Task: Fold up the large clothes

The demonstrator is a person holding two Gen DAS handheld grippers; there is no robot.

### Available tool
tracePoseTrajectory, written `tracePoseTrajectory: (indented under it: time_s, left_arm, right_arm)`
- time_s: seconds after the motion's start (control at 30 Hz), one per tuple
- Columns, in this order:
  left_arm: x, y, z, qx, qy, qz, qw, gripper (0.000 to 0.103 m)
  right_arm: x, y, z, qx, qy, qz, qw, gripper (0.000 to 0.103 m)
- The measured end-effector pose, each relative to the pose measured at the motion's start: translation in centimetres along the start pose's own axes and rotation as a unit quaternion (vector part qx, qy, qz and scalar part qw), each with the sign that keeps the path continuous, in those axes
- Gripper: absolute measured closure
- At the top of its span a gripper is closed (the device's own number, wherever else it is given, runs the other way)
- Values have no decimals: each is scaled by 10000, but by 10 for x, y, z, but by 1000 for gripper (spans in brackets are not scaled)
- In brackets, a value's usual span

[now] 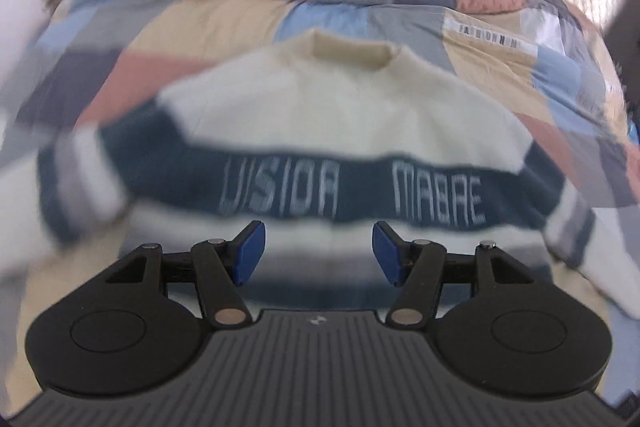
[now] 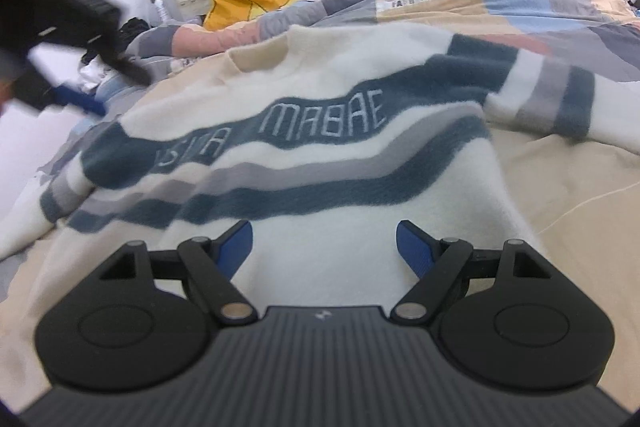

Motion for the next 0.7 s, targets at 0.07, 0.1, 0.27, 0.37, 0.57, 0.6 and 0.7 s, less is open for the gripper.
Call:
tracePoseTrajectory:
  time_s: [0.07,0.1,0.27,0.37,0.57,0.6,0.7]
  left_arm:
    - [22,18,13,206,375,242,9988,38]
    - [31,26,18,272,478,299,9980,38]
    - [78,70,51,359,778,383,9956,38]
    - [113,83,79,259,1094,680,9913,38]
    - [182,90,124,323,2117,1226,9691,38]
    - [190,91,127,367,2219,1293,9658,38]
    - [208,99,133,363,2376,1401,9605,38]
  right_arm:
    - [0,4,3,-141,-44,70,9999,23]
    - [1,6,4,-221,-73,96,9997,23]
    - [10,25,4,-567,-367,343,9971,23]
    - [18,38,9,-655,-386,509,9958,23]
    - [39,60,25,-884,-366,765,9925,23]
    - [41,61,27,-881,-341,782,9924,23]
    - [46,64,31,-877,-324,857,9919,23]
Point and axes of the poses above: each gripper's, at about its wrist camera, not at the fingertips, and y roughly against the way its jaws point, z to its left, x to its underside, the point moved 5 cm from there along -y, roughly the way its jaws point, and after that the axes turned 3 degrees about -z, right-handed, at the moved point
